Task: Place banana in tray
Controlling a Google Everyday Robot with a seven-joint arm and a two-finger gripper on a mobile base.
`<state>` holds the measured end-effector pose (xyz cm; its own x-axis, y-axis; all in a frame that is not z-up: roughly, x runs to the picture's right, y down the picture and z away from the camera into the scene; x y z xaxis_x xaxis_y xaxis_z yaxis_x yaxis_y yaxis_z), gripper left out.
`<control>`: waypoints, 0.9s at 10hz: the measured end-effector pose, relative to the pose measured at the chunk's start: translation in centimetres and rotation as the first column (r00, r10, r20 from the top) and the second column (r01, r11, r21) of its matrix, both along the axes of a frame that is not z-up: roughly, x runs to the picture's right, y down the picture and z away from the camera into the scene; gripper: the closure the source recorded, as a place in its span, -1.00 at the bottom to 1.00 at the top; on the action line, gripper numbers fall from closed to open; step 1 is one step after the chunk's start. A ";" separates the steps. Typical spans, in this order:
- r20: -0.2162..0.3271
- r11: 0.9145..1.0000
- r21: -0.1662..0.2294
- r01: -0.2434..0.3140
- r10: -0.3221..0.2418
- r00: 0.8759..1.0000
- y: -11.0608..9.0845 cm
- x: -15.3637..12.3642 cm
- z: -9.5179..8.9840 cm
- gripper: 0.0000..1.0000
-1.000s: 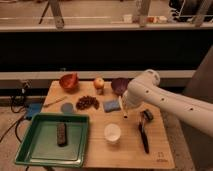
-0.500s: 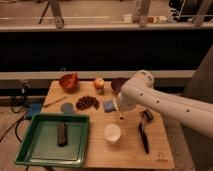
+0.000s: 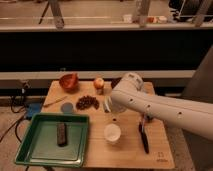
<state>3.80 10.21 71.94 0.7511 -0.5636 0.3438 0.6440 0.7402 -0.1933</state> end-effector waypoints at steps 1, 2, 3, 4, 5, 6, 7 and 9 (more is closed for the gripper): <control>0.003 1.000 0.007 0.012 -0.012 1.000 0.0 -0.7 -0.1 1.00; 0.009 0.999 0.016 0.028 -0.028 1.000 0.1 -2.1 -0.2 1.00; 0.015 0.999 0.019 0.040 -0.041 0.999 0.4 -3.1 -0.3 1.00; 0.019 0.998 0.025 0.053 -0.053 0.998 0.6 -3.7 -0.5 1.00; 0.021 0.998 0.028 0.059 -0.060 0.998 0.8 -3.8 -0.5 1.00; 0.022 0.997 0.031 0.066 -0.067 0.998 0.9 -3.9 -0.7 1.00; 0.031 0.997 0.032 0.074 -0.075 0.997 1.2 -4.5 -0.8 1.00; 0.054 0.994 0.037 0.103 -0.105 0.993 1.4 -6.6 -1.1 1.00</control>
